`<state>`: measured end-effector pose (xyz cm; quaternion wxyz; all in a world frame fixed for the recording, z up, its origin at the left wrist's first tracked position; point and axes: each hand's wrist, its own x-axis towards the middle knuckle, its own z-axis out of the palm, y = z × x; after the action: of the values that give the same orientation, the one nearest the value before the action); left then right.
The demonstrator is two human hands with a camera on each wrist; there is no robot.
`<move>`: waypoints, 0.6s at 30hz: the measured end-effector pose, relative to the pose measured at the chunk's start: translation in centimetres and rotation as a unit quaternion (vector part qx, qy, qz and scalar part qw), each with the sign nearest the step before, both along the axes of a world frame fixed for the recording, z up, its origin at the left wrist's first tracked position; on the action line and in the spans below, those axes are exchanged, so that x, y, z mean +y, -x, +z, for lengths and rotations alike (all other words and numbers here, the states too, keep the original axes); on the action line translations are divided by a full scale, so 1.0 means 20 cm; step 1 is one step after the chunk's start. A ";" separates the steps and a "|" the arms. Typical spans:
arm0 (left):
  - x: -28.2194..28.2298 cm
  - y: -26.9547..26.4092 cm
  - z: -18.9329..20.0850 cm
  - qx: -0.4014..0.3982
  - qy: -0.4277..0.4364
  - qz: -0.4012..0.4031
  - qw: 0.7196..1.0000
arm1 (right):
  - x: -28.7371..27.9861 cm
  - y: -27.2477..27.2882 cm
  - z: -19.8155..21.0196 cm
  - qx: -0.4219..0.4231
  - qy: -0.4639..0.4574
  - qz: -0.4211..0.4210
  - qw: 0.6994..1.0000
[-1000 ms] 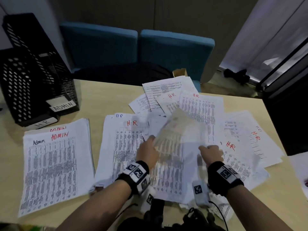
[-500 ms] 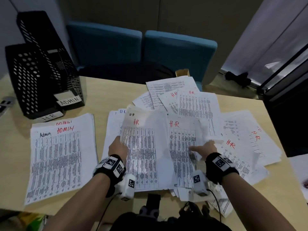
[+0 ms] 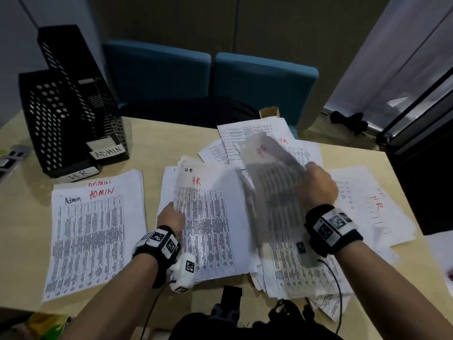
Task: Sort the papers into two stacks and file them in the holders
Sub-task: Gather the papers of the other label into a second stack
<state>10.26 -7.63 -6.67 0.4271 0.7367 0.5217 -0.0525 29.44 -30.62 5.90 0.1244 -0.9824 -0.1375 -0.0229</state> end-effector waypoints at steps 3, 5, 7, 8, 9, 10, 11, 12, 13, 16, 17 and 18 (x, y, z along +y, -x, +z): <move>0.07 0.00 0.03 0.021 -0.030 0.033 0.999 | 0.05 -0.04 0.17 -0.094 -0.119 -0.011 0.988; 0.12 -0.01 0.05 0.038 -0.047 0.031 0.998 | 0.07 -0.04 0.23 -0.104 -0.211 -0.034 0.971; 0.15 -0.01 0.07 0.091 -0.065 0.005 0.994 | 0.11 -0.02 0.21 -0.055 -0.298 -0.041 0.952; 0.16 -0.02 0.08 0.120 -0.076 -0.014 0.990 | 0.13 0.00 0.18 -0.011 -0.319 -0.038 0.947; 0.15 -0.03 0.08 0.141 -0.081 -0.028 0.986 | 0.16 0.01 0.12 0.042 -0.308 -0.037 0.950; 0.15 -0.03 0.08 0.147 -0.078 -0.032 0.986 | 0.18 0.04 0.05 0.103 -0.271 -0.034 0.956; 0.14 -0.04 0.07 0.139 -0.071 -0.030 0.987 | 0.20 0.07 -0.03 0.169 -0.230 -0.028 0.958; 0.14 -0.04 0.06 0.123 -0.067 -0.024 0.990 | 0.23 0.11 -0.12 0.229 -0.194 -0.024 0.954; 0.14 -0.04 0.06 0.099 -0.060 -0.009 0.993 | 0.24 0.16 -0.21 0.278 -0.166 -0.023 0.946; 0.15 -0.03 0.05 0.008 -0.001 0.075 0.997 | 0.29 0.28 -0.43 0.372 -0.170 -0.037 0.912; 0.16 -0.02 0.06 -0.020 0.032 0.107 0.993 | 0.30 0.30 -0.48 0.389 -0.198 -0.037 0.899; 0.17 -0.02 0.06 -0.038 0.064 0.134 0.988 | 0.31 0.32 -0.50 0.397 -0.219 -0.030 0.891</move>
<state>10.57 -4.32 -5.41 0.4961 0.6326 0.5947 0.0000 22.95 -24.35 -4.20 0.3798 -0.8611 -0.0390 0.3357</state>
